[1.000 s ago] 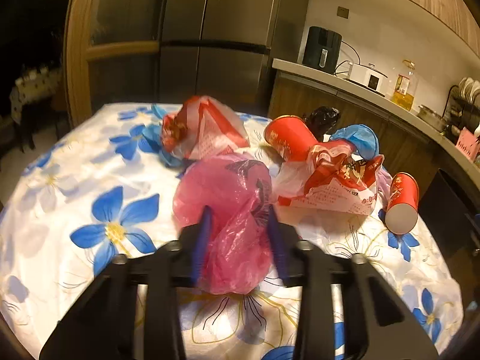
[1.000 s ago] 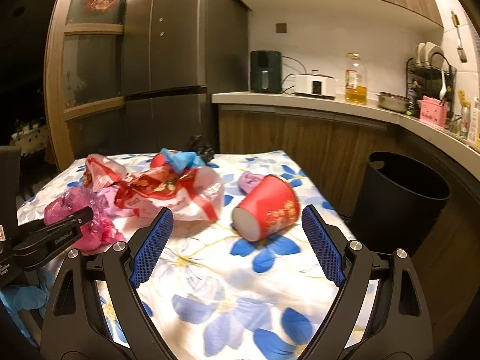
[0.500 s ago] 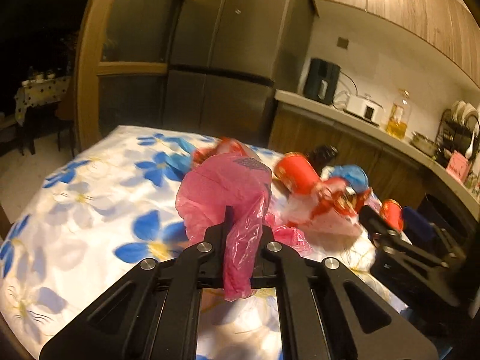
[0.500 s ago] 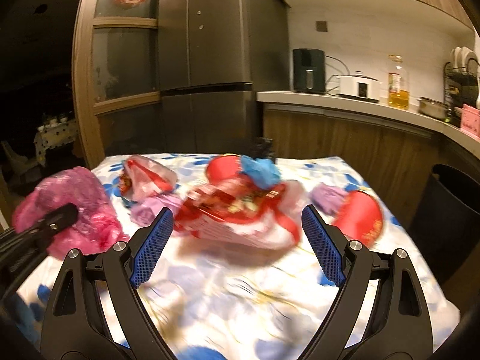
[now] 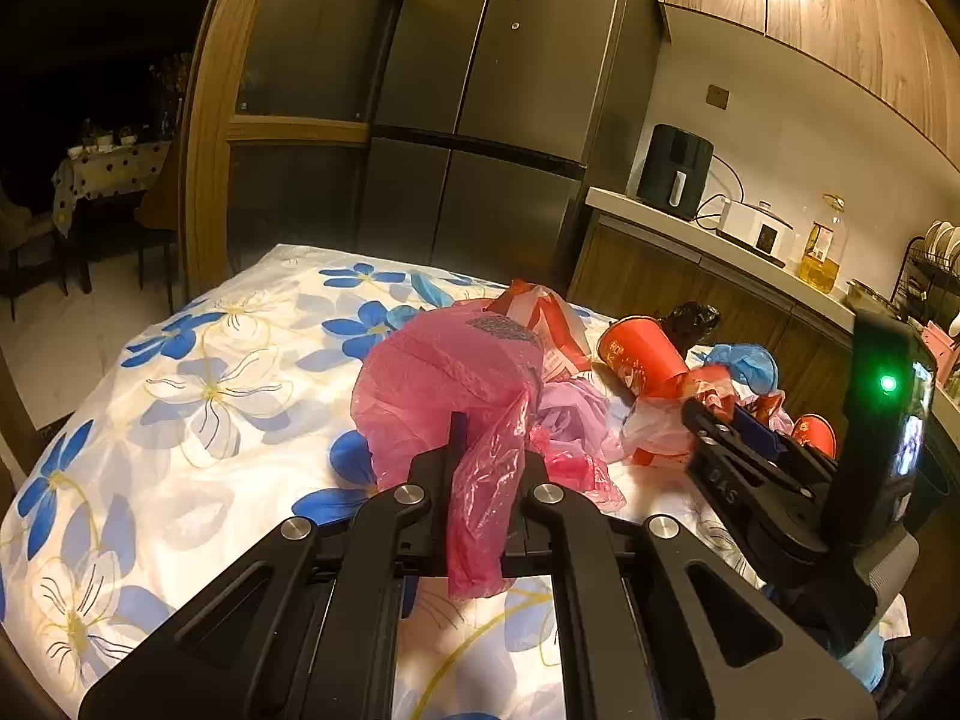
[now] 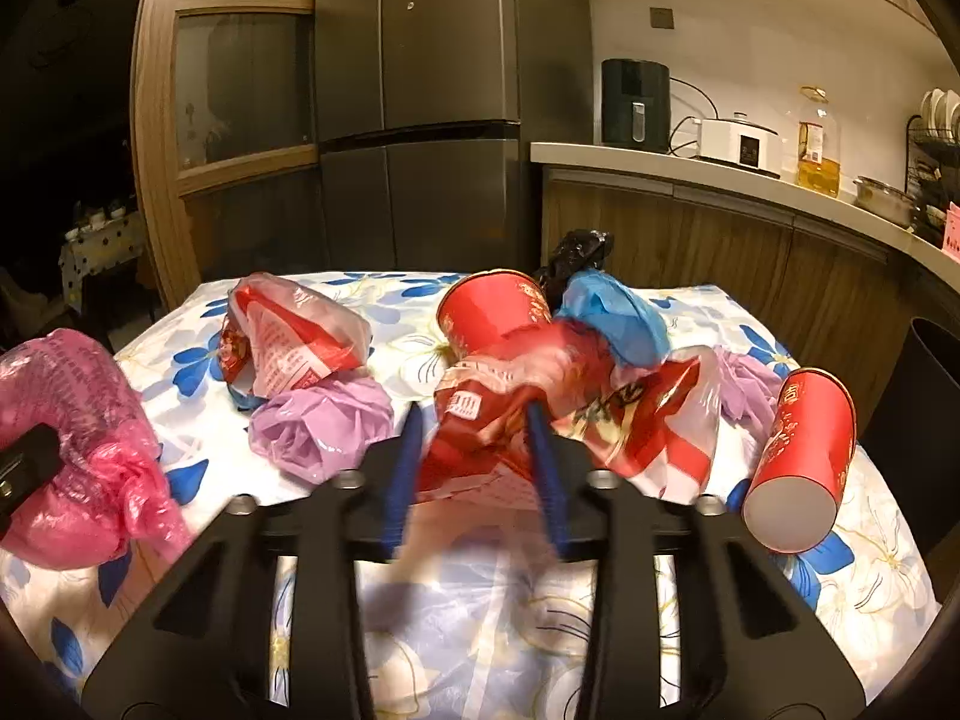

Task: Collect trash
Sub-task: 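Grasp the red-and-white printed bag with the right gripper while the left gripper holds the pink bag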

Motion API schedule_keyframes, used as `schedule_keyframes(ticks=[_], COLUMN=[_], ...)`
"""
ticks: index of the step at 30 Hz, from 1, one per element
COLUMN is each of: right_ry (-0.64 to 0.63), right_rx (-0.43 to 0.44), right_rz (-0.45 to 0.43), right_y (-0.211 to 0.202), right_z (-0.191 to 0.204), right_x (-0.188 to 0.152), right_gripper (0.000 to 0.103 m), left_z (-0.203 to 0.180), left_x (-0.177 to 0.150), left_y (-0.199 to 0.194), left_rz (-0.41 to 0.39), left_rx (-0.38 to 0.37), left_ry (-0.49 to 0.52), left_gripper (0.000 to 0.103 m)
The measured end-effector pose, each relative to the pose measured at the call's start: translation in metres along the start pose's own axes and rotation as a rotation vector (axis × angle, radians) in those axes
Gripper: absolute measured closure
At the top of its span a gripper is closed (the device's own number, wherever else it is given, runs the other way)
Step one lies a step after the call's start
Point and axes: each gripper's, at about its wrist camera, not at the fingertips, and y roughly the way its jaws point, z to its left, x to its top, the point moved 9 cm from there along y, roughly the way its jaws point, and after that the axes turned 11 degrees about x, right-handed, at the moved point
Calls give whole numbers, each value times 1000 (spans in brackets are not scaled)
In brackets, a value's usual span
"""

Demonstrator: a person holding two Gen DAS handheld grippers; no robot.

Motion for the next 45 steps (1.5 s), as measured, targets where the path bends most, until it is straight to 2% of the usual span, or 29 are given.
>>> schedule_keyframes(ticks=[3, 5, 9, 17, 24, 32, 40, 45], right_ry=[10, 18, 12, -8, -28, -44, -24, 1], right_rx=[13, 26, 57, 173, 218, 205, 123, 107], right_rz=[2, -1, -16, -45, -23, 23, 135, 150], right_y=[-6, -13, -37, -90, -117, -145, -161, -166], right_z=[-3, -5, -4, 5, 2, -12, -44, -54], right_x=[-5, -8, -12, -16, -28, -50, -83, -89], right_gripper=[87, 89, 90, 90, 90, 90, 90, 90], left_z=[-2, -3, -6, -18, -29, -43, -61, -67], left_x=[0, 0, -1, 0, 2, 2, -3, -5], left_y=[2, 2, 0, -15, -35, -54, -67, -71], left_rz=[2, 2, -1, -25, -55, -79, -90, -92], left_rx=[-5, -5, -10, -24, -29, -43, -81, -96], left_ry=[2, 4, 8, 22, 40, 61, 90, 95], left_gripper=[97, 97, 97, 97, 97, 97, 97, 97])
